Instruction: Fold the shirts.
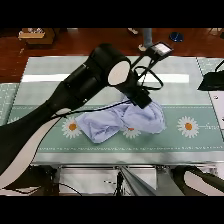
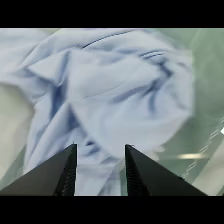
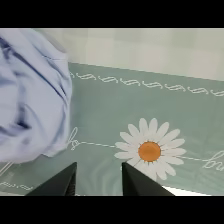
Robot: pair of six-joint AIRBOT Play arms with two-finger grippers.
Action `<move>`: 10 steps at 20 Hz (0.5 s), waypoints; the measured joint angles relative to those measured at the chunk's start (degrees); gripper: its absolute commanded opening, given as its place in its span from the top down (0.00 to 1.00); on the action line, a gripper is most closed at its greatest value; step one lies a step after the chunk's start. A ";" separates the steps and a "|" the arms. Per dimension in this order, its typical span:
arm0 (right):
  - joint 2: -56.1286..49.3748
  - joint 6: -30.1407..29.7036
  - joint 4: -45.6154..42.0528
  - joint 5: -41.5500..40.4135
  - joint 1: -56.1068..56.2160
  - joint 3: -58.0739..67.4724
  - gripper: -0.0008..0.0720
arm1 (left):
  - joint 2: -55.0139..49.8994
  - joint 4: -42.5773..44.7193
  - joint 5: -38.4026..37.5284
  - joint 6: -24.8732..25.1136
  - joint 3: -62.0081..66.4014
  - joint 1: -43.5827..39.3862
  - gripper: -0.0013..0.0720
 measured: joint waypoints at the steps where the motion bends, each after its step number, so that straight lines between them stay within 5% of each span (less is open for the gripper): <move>1: -0.11 -0.15 0.61 -0.02 -0.17 -0.22 0.51 | 0.90 1.55 -2.75 0.39 0.00 1.77 0.44; 3: -0.24 -0.42 1.20 -0.17 -0.42 -1.05 0.51 | 3.74 3.61 -7.37 0.70 -0.28 7.58 0.43; 4: -0.28 -0.46 1.38 -0.39 -0.48 -1.90 0.51 | 5.46 3.32 -9.22 0.83 -0.98 11.15 0.34; 5: -0.28 -0.57 1.53 -0.66 -0.52 -2.91 0.51 | 7.50 1.92 -10.54 0.94 -2.38 15.12 0.10; 6: -0.31 -0.61 1.64 -1.01 -0.59 -4.17 0.51 | 9.81 -0.57 -11.82 1.05 -4.98 19.78 0.04; 10: -0.35 -0.92 1.95 -4.13 -0.63 -10.91 0.51 | 20.50 -12.07 -13.44 2.78 -24.39 36.85 0.04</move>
